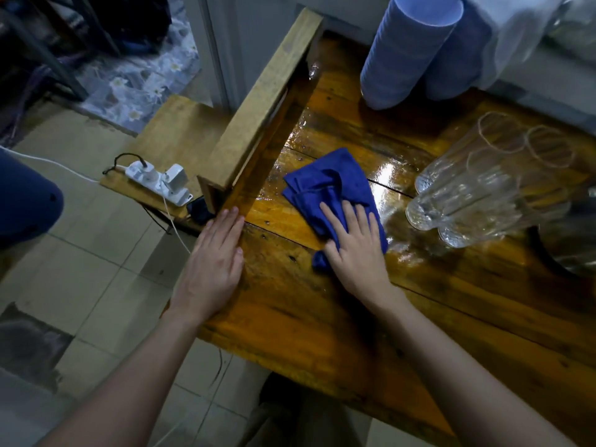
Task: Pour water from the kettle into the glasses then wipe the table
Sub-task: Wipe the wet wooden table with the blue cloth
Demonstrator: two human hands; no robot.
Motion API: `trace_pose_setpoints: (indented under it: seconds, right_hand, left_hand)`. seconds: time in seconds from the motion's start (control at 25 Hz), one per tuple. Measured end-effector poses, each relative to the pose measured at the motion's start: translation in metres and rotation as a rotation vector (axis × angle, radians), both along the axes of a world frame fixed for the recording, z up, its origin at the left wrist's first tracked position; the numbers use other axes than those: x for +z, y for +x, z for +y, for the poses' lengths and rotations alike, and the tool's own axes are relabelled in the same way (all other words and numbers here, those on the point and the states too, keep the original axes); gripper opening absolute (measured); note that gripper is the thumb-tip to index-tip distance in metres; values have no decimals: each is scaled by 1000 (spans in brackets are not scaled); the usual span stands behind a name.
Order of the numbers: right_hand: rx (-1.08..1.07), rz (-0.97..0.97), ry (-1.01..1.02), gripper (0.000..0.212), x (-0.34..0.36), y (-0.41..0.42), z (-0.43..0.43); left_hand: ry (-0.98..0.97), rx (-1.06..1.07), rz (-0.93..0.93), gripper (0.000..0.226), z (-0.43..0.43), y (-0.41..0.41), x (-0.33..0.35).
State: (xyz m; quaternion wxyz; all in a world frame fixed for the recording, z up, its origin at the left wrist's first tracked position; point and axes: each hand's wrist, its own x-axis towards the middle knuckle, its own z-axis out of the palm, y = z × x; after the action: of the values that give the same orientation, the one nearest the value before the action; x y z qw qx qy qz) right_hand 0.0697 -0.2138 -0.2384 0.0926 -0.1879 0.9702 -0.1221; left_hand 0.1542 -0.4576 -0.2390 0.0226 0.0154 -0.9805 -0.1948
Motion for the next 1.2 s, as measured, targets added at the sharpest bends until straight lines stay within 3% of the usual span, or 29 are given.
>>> trace_pose_setpoints:
  seconds: [0.2, 0.4, 0.56, 0.92, 1.2]
  right_hand:
    - [-101, -35, 88, 65, 12, 53, 54]
    - [-52, 38, 290, 80, 16, 20, 35]
    - [-94, -3, 167, 84, -2, -18, 14]
    - [-203, 7, 112, 77, -6, -109, -23]
    - [-153, 35, 71, 53, -4, -185, -70]
  left_hand:
    - [-18, -8, 9, 55, 1, 2, -4]
    - [-7, 10, -1, 55, 0, 1, -5]
    - [-9, 3, -11, 55, -1, 0, -3]
    - [4, 18, -14, 54, 0, -2, -4]
    - [18, 28, -36, 54, 0, -3, -1]
